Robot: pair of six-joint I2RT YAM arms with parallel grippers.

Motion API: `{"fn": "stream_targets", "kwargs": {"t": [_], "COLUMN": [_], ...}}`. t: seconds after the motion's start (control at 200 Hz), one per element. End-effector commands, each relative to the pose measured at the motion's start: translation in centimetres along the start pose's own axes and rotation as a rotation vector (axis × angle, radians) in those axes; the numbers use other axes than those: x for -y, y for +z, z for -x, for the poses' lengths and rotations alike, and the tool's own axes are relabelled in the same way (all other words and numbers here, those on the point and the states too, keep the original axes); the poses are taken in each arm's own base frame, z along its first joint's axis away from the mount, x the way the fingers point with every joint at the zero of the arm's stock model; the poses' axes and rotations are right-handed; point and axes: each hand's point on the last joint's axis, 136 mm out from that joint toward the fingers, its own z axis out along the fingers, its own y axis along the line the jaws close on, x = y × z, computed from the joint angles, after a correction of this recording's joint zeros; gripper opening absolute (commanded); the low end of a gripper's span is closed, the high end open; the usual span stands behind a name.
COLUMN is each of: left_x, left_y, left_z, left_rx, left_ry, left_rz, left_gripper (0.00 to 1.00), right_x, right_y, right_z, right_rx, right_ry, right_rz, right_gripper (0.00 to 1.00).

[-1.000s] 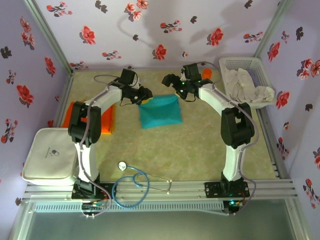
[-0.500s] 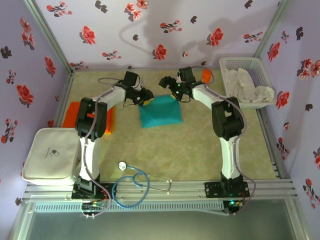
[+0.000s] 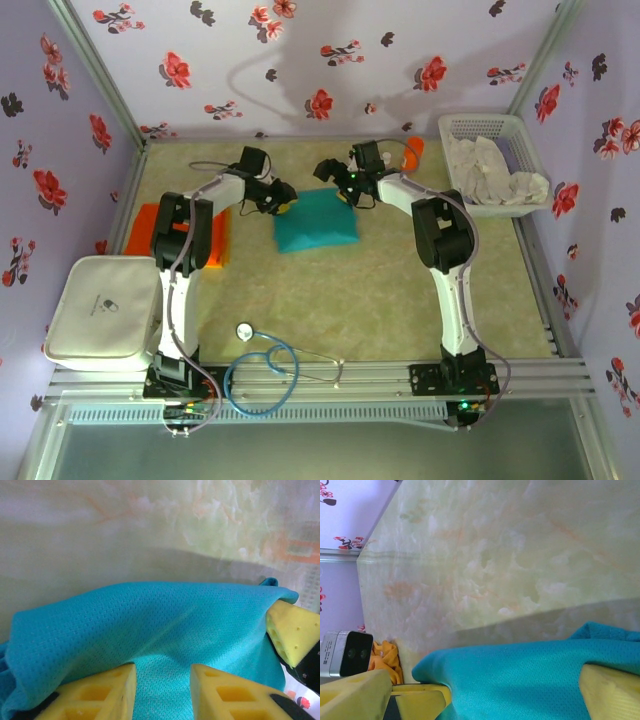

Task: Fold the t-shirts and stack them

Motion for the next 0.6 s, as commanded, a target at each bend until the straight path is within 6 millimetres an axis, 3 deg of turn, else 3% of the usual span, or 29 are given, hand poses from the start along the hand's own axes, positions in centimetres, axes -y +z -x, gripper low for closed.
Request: {"fn": "stream_targets", "kwargs": {"t": [0.0, 0.14, 0.3, 0.46, 0.595], "left_x": [0.1, 2.5, 5.0, 6.6, 7.6], "left_y": [-1.9, -5.2, -7.6, -7.7, -6.5], "left_z": [0.1, -0.8, -3.1, -5.7, -8.1], "left_rx": [-0.002, 0.016, 0.037, 0.042, 0.015], "left_ry": [0.029, 0.082, 0.11, 0.125, 0.143], "left_rz": [0.031, 0.005, -0.065, -0.142, -0.172], "left_gripper": [0.34, 0.34, 0.35, 0.36, 0.36], "right_x": [-2.4, -5.3, -7.0, -7.5, -7.1], "right_y": [-1.3, -4.3, -6.5, -7.4, -7.1], "right_z": [0.2, 0.5, -1.2, -3.3, -5.6], "right_rx": [0.005, 0.033, 0.016, 0.015, 0.008], "right_ry": [-0.057, -0.066, 0.013, 0.115, 0.156], "right_rz": [0.031, 0.065, 0.109, 0.16, 0.156], "right_gripper": [0.99, 0.99, 0.99, 0.99, 0.99]}}
